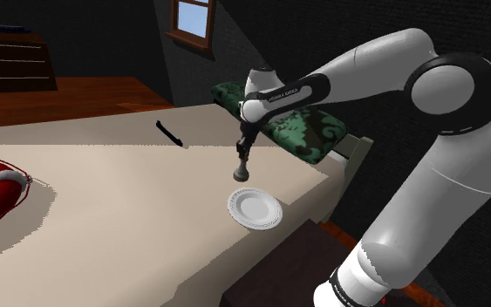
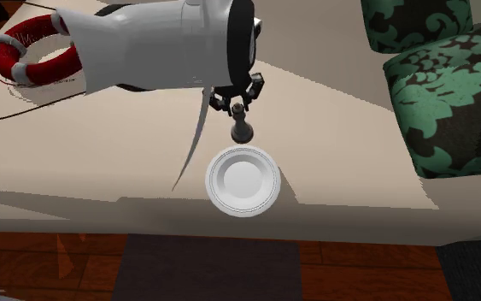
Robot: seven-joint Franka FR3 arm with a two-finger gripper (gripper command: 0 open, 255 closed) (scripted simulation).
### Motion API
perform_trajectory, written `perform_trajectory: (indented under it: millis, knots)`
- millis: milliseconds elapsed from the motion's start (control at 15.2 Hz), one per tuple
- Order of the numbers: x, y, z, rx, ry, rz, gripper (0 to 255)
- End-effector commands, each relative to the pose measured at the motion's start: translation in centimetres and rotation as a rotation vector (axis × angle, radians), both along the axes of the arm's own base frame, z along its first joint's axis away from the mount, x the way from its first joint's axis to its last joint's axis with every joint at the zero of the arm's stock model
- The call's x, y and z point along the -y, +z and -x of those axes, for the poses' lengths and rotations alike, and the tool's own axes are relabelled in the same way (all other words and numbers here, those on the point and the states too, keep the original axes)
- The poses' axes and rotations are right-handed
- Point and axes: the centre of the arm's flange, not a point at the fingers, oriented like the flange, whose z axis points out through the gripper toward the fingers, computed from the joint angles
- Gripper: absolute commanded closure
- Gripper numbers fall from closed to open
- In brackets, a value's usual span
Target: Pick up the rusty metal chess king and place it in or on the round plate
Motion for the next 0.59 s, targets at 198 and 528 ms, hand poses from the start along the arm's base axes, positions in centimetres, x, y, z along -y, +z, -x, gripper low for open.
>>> perform_trajectory:
  millis: [198, 528]
  knots:
    - [1.2, 1.9, 6.5, 0.000, 0.000, 0.000, 255]
    - [2.2, 2.5, 11.0, 0.000, 0.000, 0.000, 255]
